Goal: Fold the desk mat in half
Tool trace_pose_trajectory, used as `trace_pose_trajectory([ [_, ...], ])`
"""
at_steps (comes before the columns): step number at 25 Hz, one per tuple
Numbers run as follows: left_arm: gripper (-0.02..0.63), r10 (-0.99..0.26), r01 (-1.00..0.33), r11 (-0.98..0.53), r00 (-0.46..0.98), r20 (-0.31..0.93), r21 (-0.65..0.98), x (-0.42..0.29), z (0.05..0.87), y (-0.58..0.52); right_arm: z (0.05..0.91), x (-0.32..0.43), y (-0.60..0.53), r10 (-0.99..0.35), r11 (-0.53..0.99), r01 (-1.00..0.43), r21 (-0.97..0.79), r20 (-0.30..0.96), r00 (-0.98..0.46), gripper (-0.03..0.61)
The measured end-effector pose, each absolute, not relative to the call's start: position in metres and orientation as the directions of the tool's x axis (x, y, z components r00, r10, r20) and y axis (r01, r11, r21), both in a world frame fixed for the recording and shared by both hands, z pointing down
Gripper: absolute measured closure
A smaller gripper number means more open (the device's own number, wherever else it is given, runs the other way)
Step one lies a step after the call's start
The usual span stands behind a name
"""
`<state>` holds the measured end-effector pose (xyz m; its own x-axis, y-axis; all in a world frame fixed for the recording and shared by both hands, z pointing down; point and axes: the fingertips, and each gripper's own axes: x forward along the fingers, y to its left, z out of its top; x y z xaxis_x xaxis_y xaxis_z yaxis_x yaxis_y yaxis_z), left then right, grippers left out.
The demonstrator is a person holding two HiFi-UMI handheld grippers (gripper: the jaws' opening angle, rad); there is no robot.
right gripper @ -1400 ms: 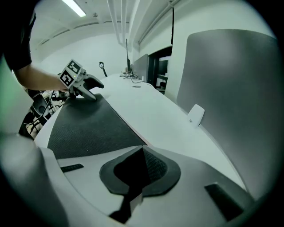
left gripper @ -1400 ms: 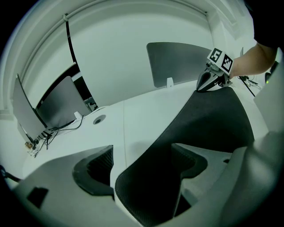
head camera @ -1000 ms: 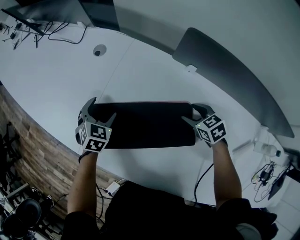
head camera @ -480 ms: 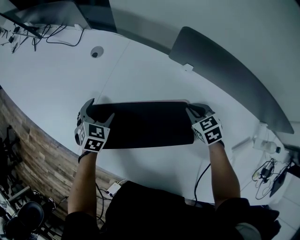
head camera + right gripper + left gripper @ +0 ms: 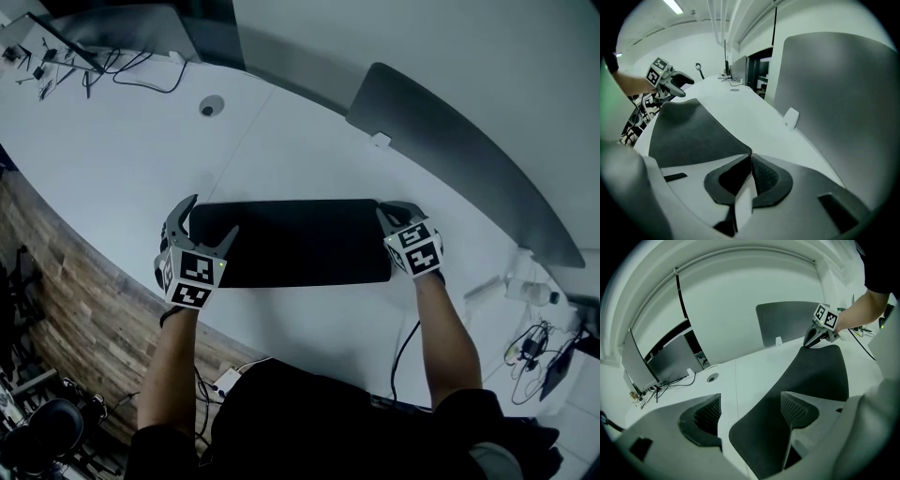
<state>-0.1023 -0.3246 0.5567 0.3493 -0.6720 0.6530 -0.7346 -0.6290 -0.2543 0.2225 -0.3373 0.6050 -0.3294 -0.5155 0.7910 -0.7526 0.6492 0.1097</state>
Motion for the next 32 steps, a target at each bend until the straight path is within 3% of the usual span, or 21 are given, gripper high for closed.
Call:
trace_pose_trajectory([
  [5,0.213,-0.680,-0.757,-0.617,0.377,0.629,-0.214,-0.112,0.536,-0.284,0.587,0.233,-0.341,-0.616,0.534,-0.829,0.168,0.749,-0.245,0.505],
  [13,0.219,-0.757,-0.830,-0.544,0.424,0.497,-0.121,-0.131,0.463,-0.213,0.471,0.203,-0.276,-0.769,0.473,-0.865,0.165,0.557,-0.314,0.535],
  [18,0.253,-0.761,-0.834,-0.551,0.489,0.427,-0.026,-0.129,0.434,-0.169,0.414,0.187,-0.217,-0.797,0.474,-0.871,0.130,0.482,-0.362,0.561],
  [22,0.341,-0.764,-0.822,-0.569,0.525,0.375,-0.007,-0.120,0.416,-0.144,0.384,0.177,-0.179,-0.809,0.479,-0.871,0.110,0.441,-0.389,0.577],
  [32,0.374,-0.793,-0.835,-0.548,0.533,0.296,0.034,-0.116,0.388,-0.119,0.366,0.129,-0.136,-0.772,0.564,-0.824,0.046,0.384,-0.507,0.577],
])
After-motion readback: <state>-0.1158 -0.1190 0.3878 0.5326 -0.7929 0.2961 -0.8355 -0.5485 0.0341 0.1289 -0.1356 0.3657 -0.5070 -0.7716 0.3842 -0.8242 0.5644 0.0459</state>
